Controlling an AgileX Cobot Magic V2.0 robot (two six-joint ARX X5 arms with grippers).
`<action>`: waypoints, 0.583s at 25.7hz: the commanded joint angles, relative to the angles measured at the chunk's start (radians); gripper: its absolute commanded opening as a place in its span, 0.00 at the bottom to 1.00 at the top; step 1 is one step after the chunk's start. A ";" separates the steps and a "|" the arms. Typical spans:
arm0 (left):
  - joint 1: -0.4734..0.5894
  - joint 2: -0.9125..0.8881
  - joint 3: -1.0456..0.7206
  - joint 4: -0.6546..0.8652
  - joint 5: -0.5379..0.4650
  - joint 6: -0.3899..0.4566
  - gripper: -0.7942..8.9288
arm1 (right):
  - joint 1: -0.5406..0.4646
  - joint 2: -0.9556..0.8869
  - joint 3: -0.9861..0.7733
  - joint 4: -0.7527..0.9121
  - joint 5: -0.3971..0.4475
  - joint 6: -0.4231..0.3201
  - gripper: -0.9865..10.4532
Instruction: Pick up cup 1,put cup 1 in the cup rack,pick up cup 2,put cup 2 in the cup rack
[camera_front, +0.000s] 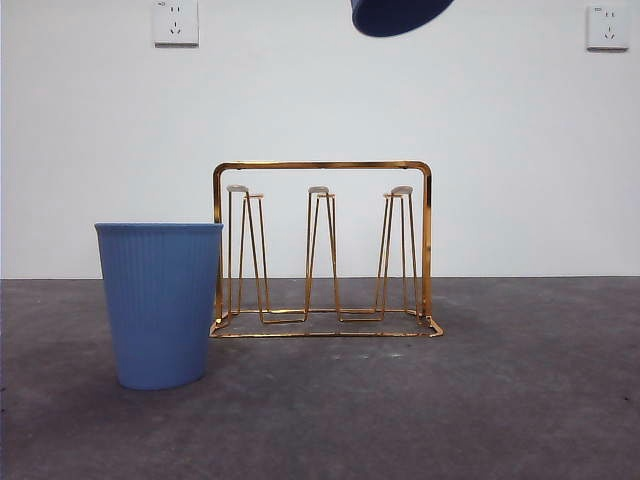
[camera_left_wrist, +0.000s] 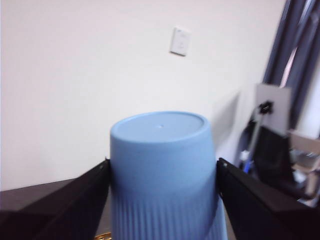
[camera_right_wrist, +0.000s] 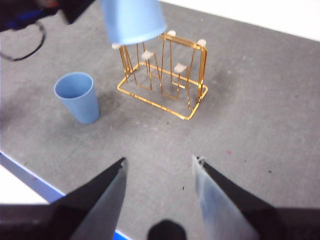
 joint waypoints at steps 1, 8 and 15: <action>-0.007 0.059 0.051 -0.044 -0.024 0.084 0.08 | 0.000 -0.003 -0.010 0.002 0.001 -0.008 0.28; -0.010 0.212 0.193 -0.097 -0.114 0.138 0.08 | 0.000 -0.003 -0.010 -0.029 0.001 -0.008 0.28; 0.000 0.292 0.215 -0.093 -0.156 0.124 0.08 | 0.000 -0.003 -0.010 -0.047 0.002 -0.013 0.28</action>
